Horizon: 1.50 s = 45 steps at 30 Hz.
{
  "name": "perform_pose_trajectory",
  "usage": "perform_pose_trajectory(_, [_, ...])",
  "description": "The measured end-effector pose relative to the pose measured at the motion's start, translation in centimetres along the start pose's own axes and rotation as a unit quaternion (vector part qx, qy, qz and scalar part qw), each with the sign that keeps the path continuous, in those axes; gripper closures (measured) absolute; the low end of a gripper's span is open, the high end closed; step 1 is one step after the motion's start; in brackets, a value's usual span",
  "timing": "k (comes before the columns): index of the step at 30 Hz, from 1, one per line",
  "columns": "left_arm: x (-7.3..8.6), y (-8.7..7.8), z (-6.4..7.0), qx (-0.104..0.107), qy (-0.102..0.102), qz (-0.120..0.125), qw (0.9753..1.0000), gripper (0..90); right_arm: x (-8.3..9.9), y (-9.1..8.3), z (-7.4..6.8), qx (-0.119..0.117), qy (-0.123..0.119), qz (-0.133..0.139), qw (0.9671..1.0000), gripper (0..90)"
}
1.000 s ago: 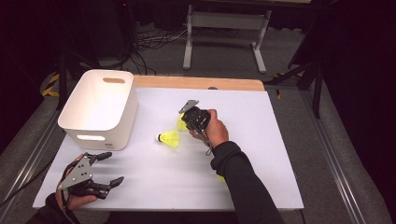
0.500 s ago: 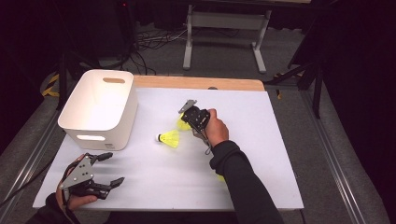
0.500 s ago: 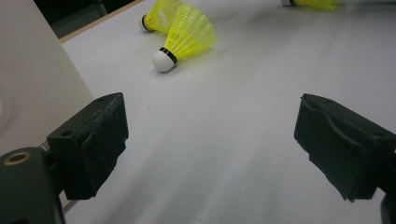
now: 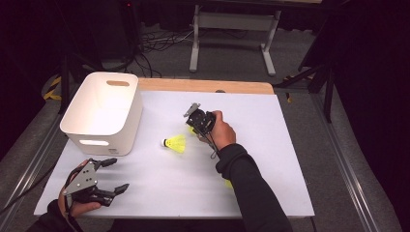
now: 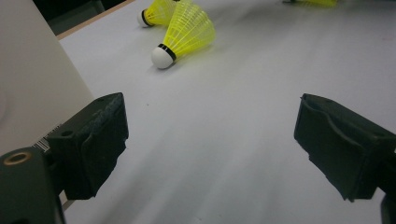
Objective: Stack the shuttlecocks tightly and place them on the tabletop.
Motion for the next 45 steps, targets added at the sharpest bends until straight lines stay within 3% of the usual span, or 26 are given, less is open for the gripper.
perform_pose_trajectory(2, [0.0,0.0,0.0,-0.001,-0.001,0.001,1.0000,10.8,0.1,0.3,0.0,0.000,-0.001,-0.007,1.0000,80.4])
perform_pose_trajectory(7, [0.0,0.0,0.0,0.000,0.001,-0.001,1.0000,10.8,0.3,0.3,0.1,0.011,-0.008,-0.016,0.9998,88.1])
perform_pose_trajectory(14, [0.0,0.0,0.1,0.000,0.001,-0.002,1.0000,10.8,0.2,-0.3,0.5,0.016,-0.004,-0.009,0.9998,89.8])
perform_pose_trajectory(21, [0.0,0.0,0.1,-0.001,0.002,-0.002,1.0000,10.8,-0.2,-2.8,1.3,0.009,0.011,0.021,0.9997,90.0])
perform_pose_trajectory(26, [-0.1,0.0,0.2,-0.001,0.005,-0.005,1.0000,10.9,-0.2,-5.5,1.2,-0.013,0.008,0.049,0.9987,90.0])
perform_pose_trajectory(31, [0.0,0.1,0.3,0.002,0.005,-0.006,1.0000,11.0,0.9,-8.0,1.1,-0.040,0.004,0.073,0.9966,90.0])
perform_pose_trajectory(35, [0.0,0.2,0.3,0.003,0.005,-0.009,0.9999,10.9,1.9,-9.3,0.4,-0.071,-0.011,0.085,0.9938,90.0])
perform_pose_trajectory(36, [0.1,0.3,0.4,0.002,0.004,-0.009,0.9999,11.0,2.3,-9.7,-0.2,-0.091,-0.021,0.094,0.9912,90.0])
perform_pose_trajectory(39, [0.1,0.4,0.5,0.004,0.005,-0.010,0.9999,11.0,2.7,-10.0,-0.8,-0.105,-0.031,0.094,0.9896,90.0])
perform_pose_trajectory(45, [0.2,0.5,0.5,0.007,0.003,-0.013,0.9999,10.9,4.0,-10.1,-2.6,-0.155,-0.059,0.085,0.9825,89.5])
Point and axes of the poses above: each handheld gripper's, and its own axes: y roughly forward along the jaws, x roughly out of its underside, z roughly to its right, the point moved 6 cm from there along y, roughly forward along the jaws, and after that the axes turned 9 degrees about z, right-handed, at the moved point
